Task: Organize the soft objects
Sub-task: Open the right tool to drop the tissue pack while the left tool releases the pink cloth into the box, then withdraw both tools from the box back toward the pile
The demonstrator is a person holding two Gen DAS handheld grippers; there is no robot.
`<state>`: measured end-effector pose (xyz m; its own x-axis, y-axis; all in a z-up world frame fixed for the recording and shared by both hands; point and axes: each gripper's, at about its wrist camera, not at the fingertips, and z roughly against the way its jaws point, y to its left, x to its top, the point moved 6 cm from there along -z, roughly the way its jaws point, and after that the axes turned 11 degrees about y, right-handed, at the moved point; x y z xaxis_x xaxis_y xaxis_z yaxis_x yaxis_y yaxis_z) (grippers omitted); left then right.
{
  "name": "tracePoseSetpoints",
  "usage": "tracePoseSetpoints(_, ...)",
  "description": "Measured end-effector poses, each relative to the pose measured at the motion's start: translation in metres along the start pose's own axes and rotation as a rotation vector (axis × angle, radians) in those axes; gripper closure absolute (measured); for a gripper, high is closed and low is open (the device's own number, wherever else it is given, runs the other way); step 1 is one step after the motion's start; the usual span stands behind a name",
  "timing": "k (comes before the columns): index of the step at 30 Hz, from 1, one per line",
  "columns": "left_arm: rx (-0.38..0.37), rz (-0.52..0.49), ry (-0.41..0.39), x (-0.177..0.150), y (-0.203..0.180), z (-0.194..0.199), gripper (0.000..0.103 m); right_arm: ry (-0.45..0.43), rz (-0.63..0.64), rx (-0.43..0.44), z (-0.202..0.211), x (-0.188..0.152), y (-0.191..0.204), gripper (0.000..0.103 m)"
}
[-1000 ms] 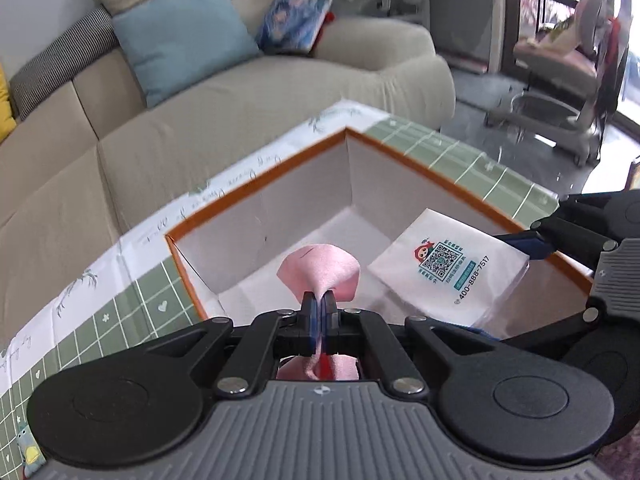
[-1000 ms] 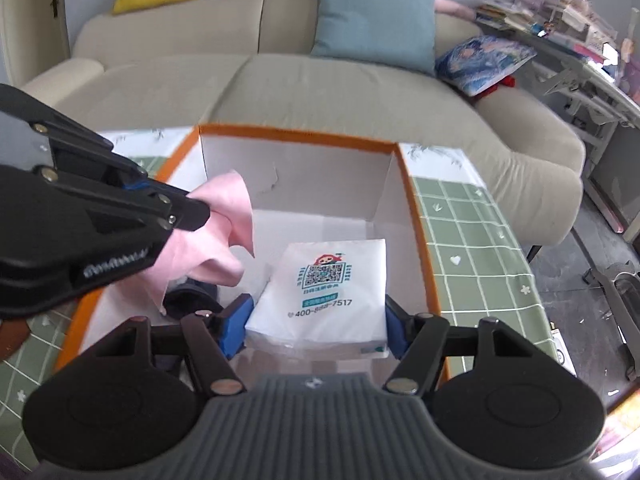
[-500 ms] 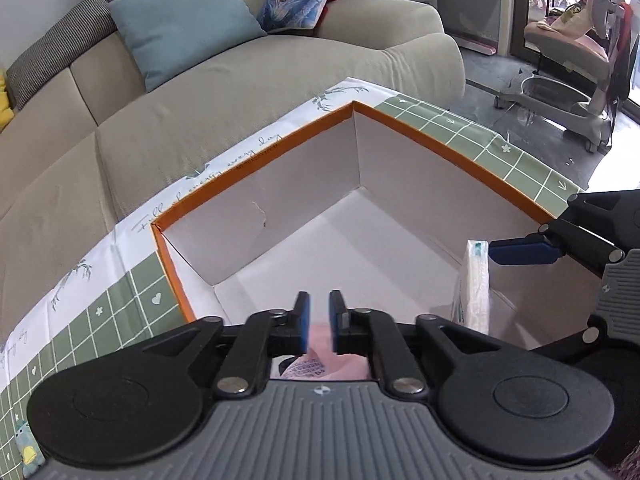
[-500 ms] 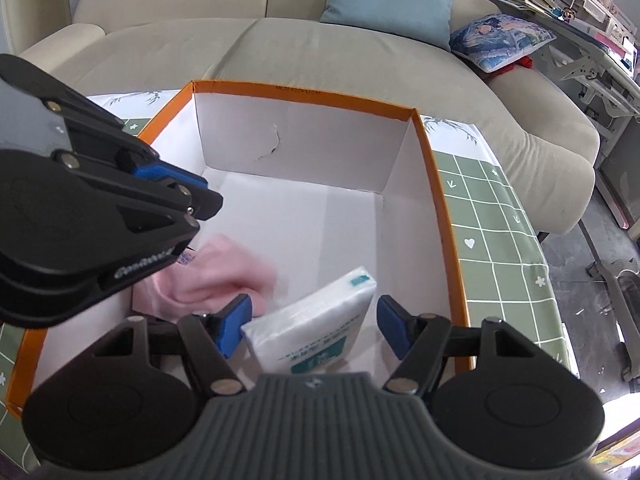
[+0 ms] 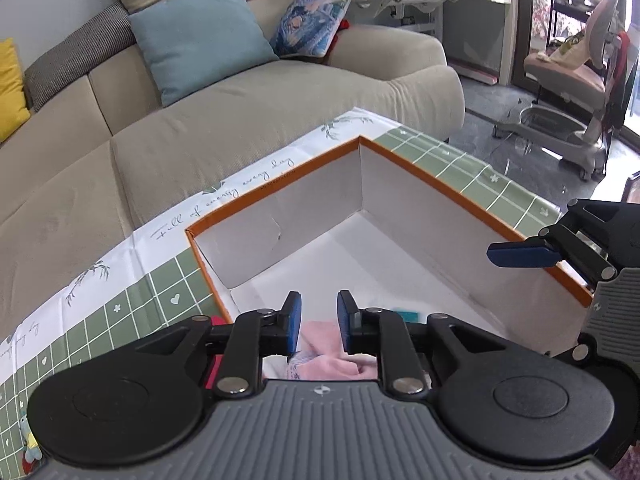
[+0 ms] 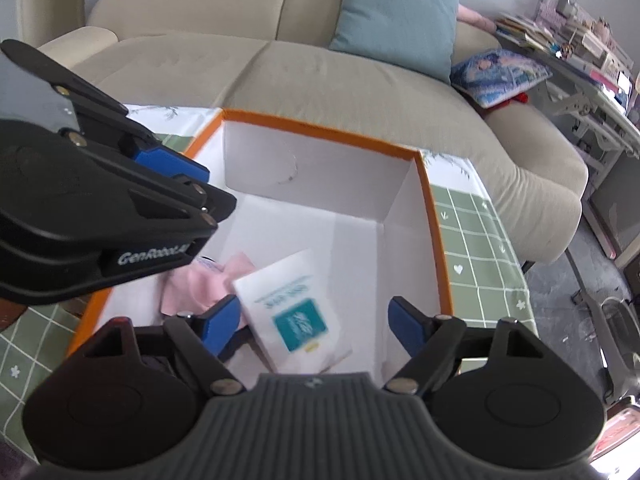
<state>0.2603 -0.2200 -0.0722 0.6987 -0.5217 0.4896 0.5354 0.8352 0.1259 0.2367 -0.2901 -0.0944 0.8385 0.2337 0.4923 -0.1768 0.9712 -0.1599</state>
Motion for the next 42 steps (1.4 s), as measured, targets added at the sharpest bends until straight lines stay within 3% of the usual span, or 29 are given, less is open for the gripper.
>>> tracePoseSetpoints(11,-0.014,0.035,-0.097,-0.023,0.005,0.056,0.08,-0.112,0.026,-0.018,0.065,-0.007,0.03,0.02)
tracePoseSetpoints(22,-0.01,0.097,-0.179,-0.071,0.024,0.105,0.08,-0.199,-0.013,-0.022,0.111,-0.034,0.065,0.018)
tracePoseSetpoints(29,0.012,0.136,-0.163,-0.115,0.036,0.116,0.08,-0.207,-0.028,0.029,0.122,-0.052,0.098,0.018)
tracePoseSetpoints(42,0.015,0.316,-0.106,-0.198,0.076,0.121,0.08,-0.216,0.06,0.126,0.127,-0.068,0.167,0.018)
